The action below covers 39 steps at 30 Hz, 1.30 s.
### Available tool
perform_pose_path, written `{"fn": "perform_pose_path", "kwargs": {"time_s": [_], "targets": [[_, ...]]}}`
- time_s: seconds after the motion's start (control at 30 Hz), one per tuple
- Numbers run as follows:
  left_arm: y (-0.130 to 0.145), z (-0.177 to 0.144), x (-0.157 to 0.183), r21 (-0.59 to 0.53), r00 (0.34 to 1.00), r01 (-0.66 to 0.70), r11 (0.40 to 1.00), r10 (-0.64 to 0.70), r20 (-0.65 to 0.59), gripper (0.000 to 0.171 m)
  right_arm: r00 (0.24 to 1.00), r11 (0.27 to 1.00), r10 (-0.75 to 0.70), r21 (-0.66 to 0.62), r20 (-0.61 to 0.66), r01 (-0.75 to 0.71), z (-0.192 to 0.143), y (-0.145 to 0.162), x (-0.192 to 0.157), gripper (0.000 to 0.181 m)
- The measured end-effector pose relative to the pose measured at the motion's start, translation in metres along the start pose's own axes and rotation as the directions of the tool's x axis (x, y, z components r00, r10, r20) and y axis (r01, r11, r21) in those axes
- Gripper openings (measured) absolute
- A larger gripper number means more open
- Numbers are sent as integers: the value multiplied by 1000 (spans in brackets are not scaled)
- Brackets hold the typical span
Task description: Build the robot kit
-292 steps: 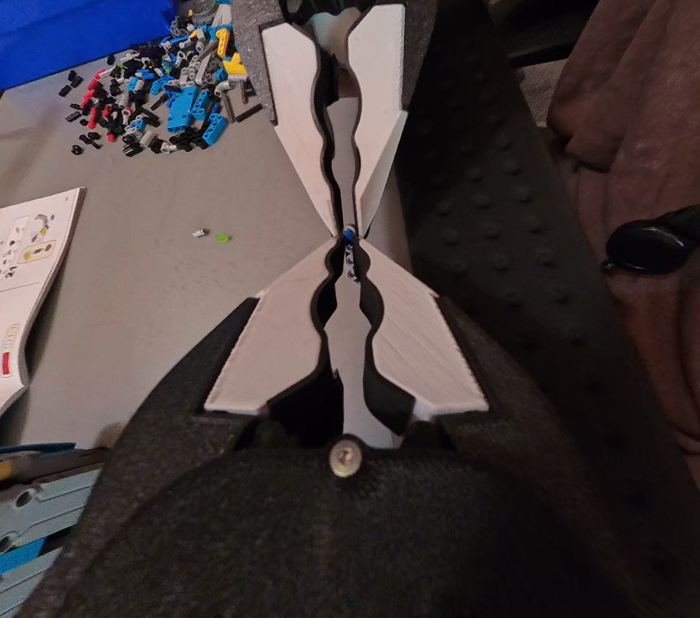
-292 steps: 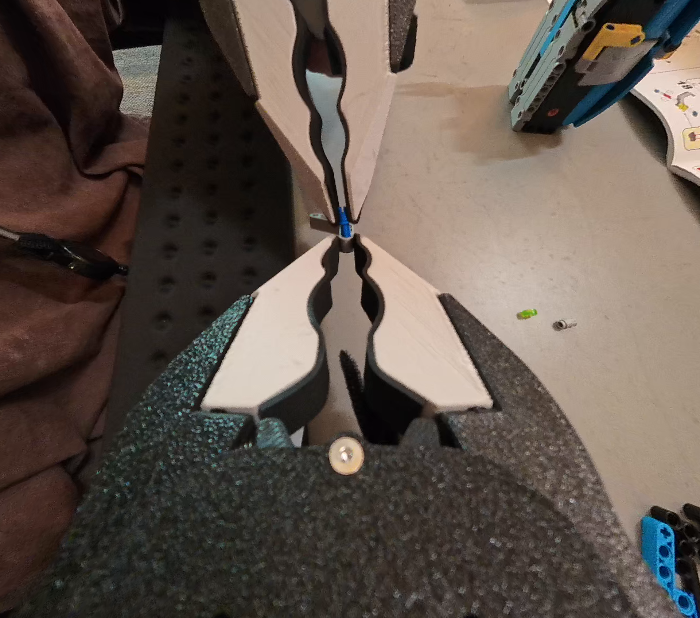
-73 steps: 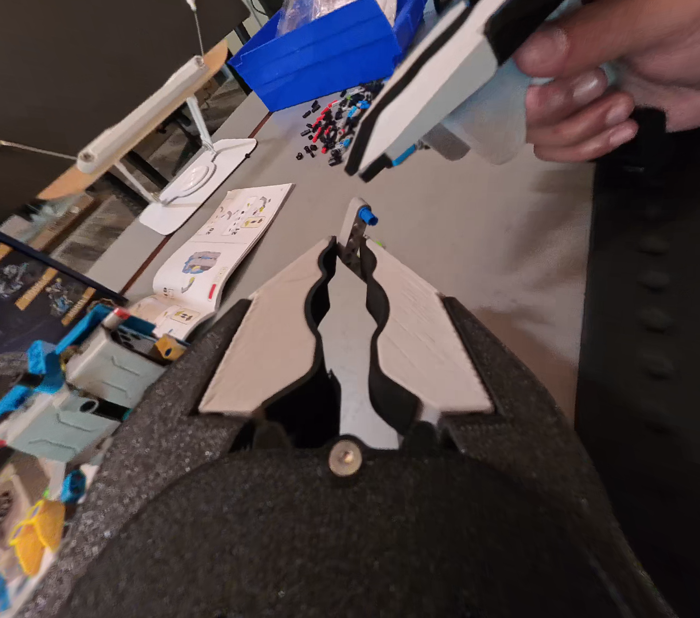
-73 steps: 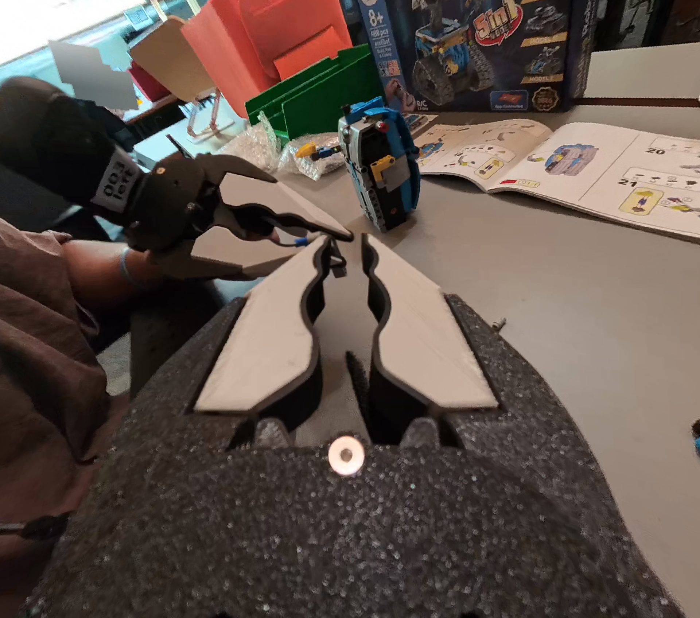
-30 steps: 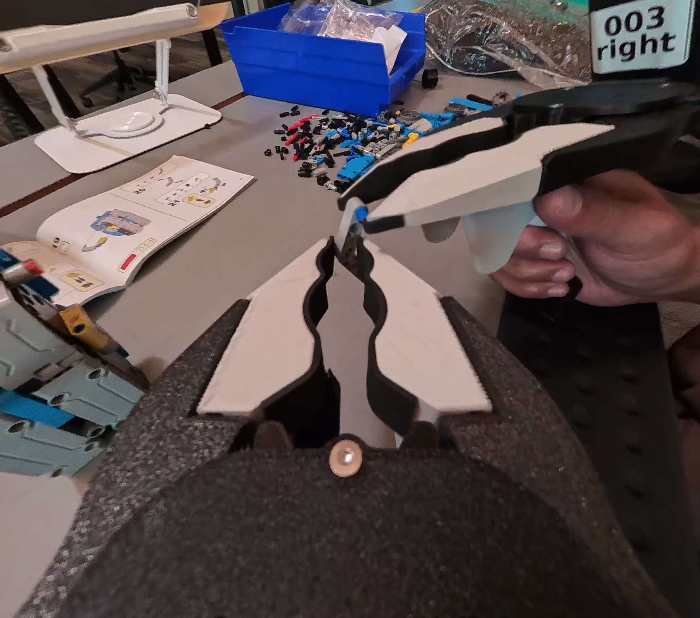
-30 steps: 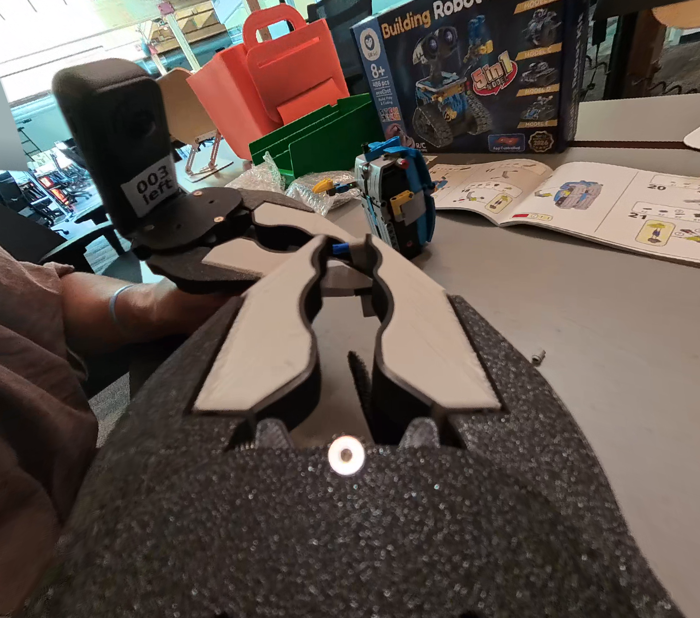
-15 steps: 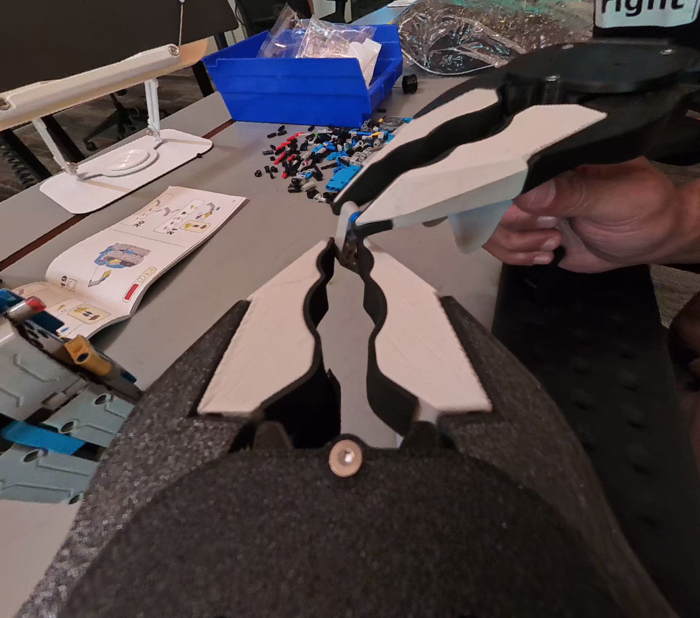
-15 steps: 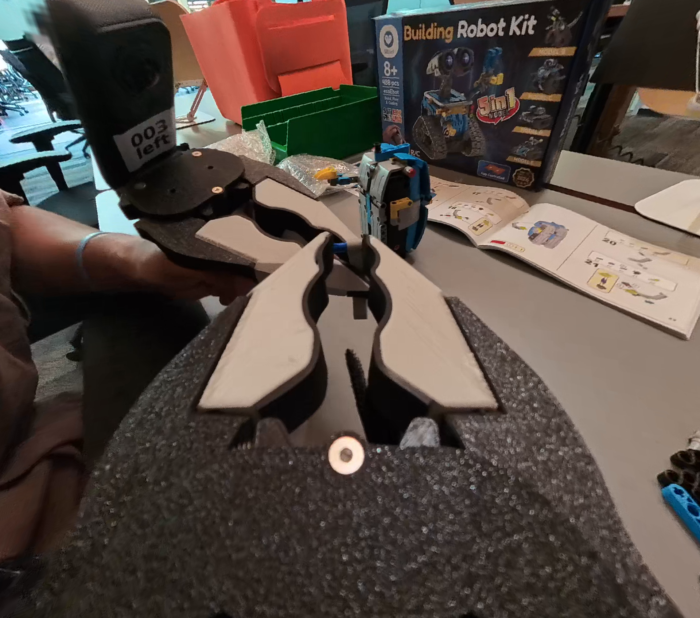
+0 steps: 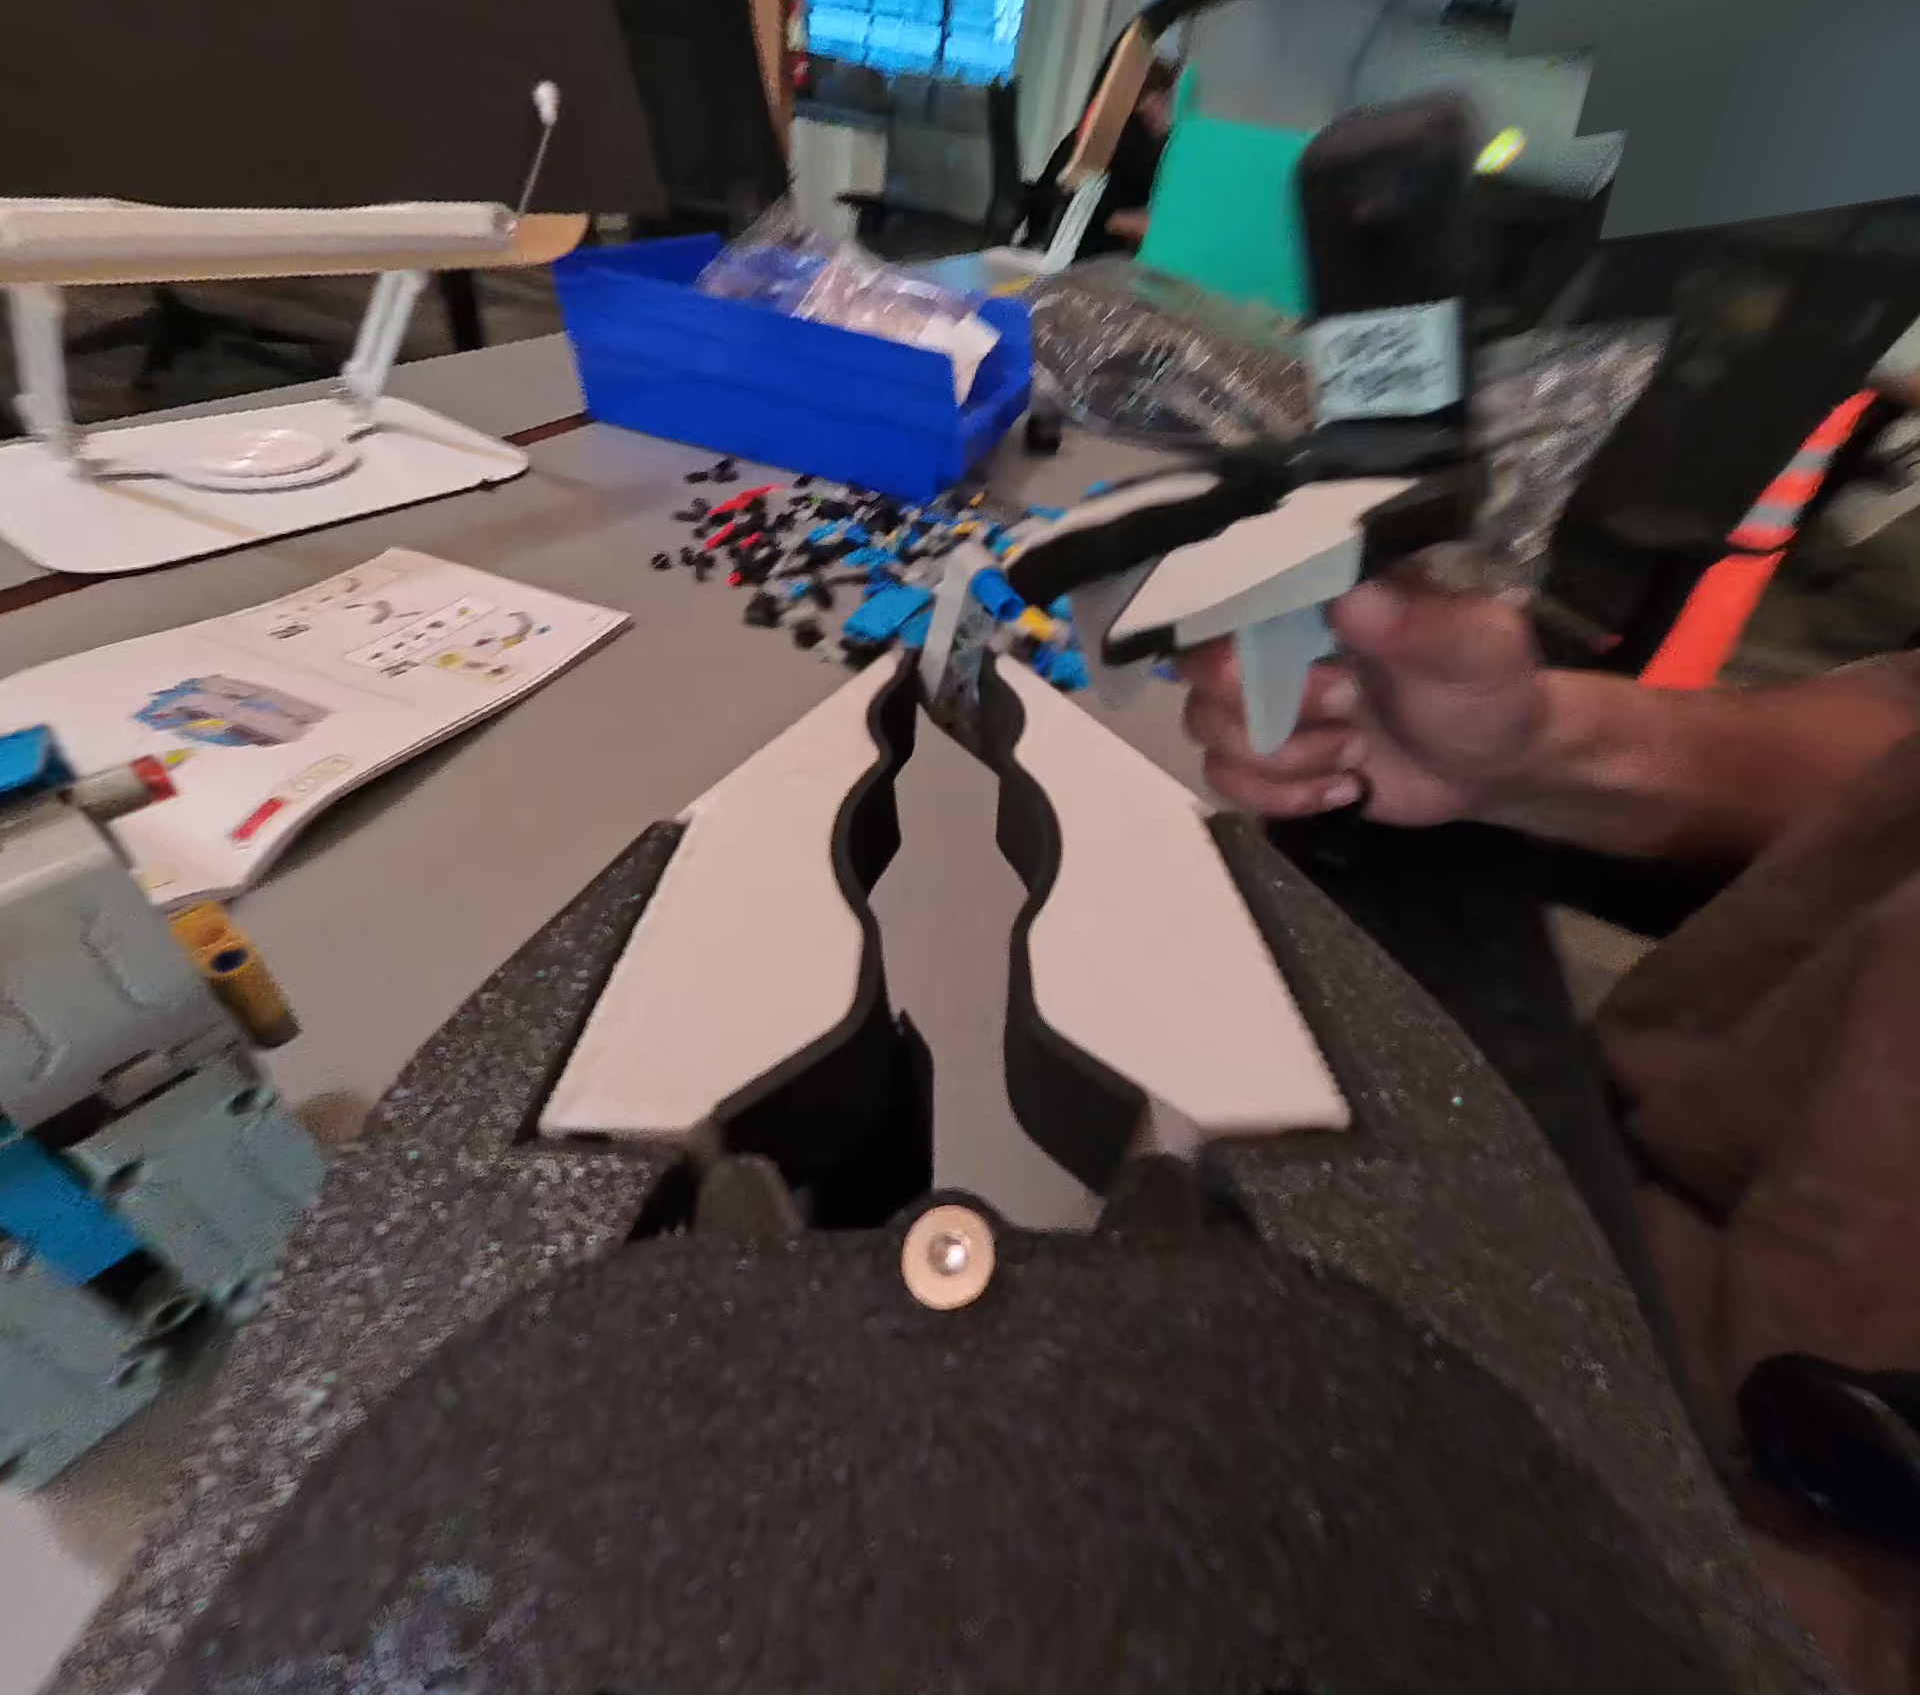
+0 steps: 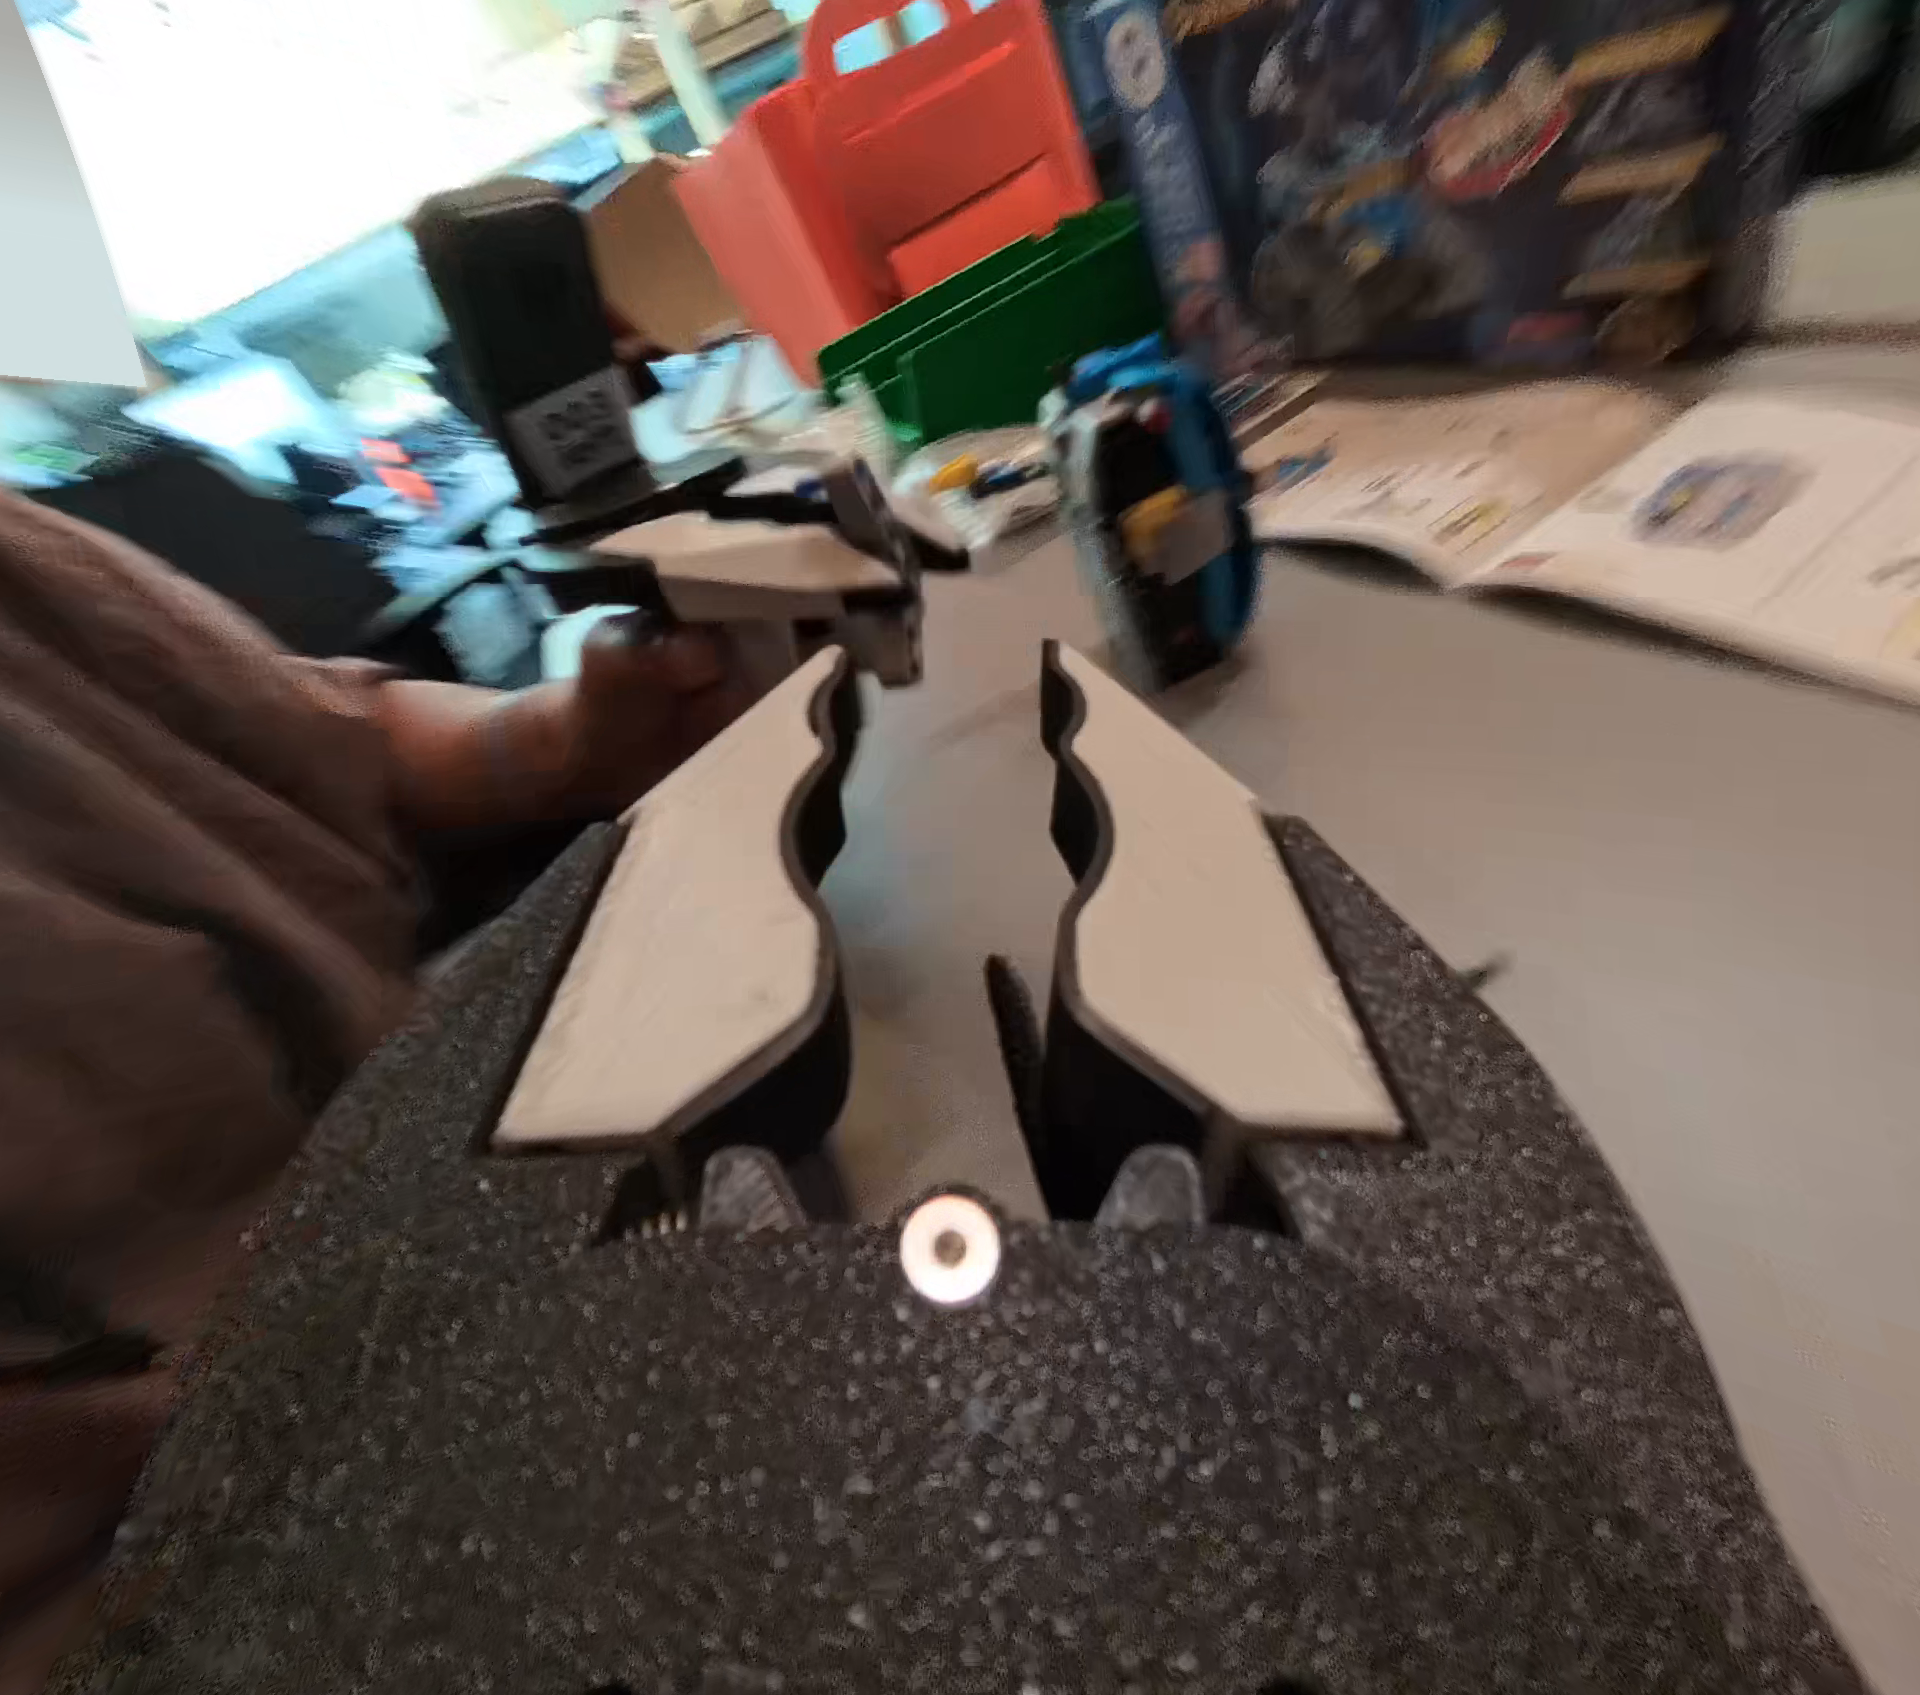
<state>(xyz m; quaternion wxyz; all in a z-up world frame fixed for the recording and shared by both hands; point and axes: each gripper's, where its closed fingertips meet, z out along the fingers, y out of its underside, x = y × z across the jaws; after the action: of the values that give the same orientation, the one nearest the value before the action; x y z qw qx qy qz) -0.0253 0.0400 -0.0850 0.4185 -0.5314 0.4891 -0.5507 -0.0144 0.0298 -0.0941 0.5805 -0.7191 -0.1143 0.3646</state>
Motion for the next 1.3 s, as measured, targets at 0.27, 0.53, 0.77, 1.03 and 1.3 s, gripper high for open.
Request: {"fn": "perform_pose_path", "kwargs": {"time_s": [0.27,0.53,0.77,1.03,1.3], "targets": [[-4,-6,30,38,974,7,999,2,-227,11,842,914,405,-175,357,-365,8,19,-39,24],[-1,-3,18,10,966,154,988,-148,-213,23,913,945,320,-18,251,-327,6,4,-25,7],[-2,-3,26,-25,894,320,947,-310,-324,8,958,973,224,21,181,-231,7,2,-25,8],[-2,-3,26,-50,836,418,907,-405,-371,7,946,966,249,14,205,-257,7,3,-26,7],[1,-1,24,-60,838,423,904,-415,-353,19,948,969,243,-17,206,-245,11,10,-29,7]]}}
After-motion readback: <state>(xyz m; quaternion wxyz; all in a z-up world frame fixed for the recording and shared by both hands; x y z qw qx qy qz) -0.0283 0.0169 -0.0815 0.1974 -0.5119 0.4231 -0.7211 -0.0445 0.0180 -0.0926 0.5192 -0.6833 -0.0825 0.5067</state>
